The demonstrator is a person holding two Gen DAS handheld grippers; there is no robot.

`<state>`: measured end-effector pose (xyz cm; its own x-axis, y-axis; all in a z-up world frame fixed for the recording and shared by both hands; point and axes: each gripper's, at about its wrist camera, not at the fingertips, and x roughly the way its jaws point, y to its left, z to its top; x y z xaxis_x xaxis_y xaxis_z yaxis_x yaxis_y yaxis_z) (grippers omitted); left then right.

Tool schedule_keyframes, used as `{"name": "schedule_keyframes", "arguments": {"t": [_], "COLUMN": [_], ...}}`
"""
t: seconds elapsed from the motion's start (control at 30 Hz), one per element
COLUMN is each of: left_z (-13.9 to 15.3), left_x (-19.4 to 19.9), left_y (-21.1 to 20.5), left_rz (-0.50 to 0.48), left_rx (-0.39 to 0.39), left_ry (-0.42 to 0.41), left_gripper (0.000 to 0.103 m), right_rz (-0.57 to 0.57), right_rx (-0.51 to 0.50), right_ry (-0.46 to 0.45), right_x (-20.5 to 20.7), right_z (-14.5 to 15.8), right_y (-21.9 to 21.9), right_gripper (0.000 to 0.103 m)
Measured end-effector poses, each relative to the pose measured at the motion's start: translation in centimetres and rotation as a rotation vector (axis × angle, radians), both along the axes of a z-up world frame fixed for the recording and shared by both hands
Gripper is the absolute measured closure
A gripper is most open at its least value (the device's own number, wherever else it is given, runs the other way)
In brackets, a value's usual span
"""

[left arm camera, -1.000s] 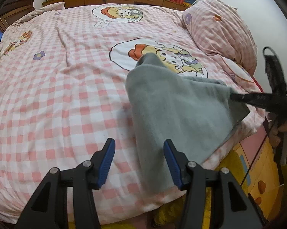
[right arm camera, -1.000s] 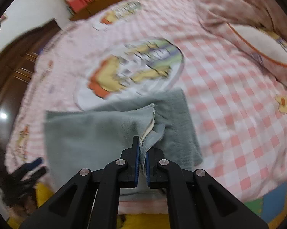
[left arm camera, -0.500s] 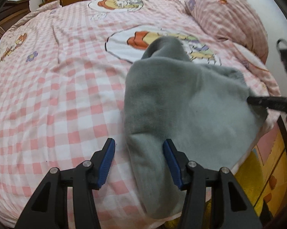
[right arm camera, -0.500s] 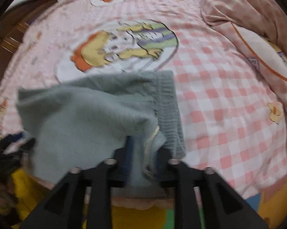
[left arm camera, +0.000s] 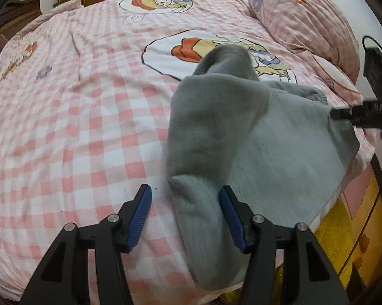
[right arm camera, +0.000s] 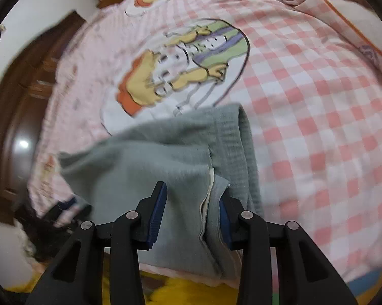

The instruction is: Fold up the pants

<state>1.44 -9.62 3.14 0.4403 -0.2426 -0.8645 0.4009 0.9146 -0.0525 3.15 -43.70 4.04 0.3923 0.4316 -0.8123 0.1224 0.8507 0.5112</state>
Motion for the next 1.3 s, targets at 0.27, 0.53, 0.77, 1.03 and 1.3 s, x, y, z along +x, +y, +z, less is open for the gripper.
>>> {"name": "schedule_keyframes", "arguments": {"t": [0.27,0.53,0.77,1.03,1.3], "left_z": [3.2,3.1,2.1,-0.3,-0.5], "left_x": [-0.7,-0.1,0.5,2.9,2.4], "left_y": [-1.2,-4.5,-8.7,-11.8,-11.6], "left_rz": [-0.024,-0.071,-0.134,-0.103,-0.117], "left_rx": [-0.046,-0.086,-0.157,-0.078,-0.077], "left_ry": [-0.029,0.008,0.089,0.139,0.111], "left_gripper": [0.045,0.045,0.045,0.045,0.045], "right_rz": [-0.107,0.194,0.187,0.045,0.11], "right_rx": [0.046,-0.497,-0.347,-0.124,0.056], "right_ry": [-0.024,-0.314,-0.304,-0.206,-0.129], "right_x": [0.6,-5.6,-7.4,-4.4,-0.3], "right_z": [-0.6,3.0,1.1,-0.3,-1.7], "right_y": [-1.0,6.7,5.9,1.1,-0.2], "right_gripper": [0.084,0.093,0.092,0.064,0.063]}}
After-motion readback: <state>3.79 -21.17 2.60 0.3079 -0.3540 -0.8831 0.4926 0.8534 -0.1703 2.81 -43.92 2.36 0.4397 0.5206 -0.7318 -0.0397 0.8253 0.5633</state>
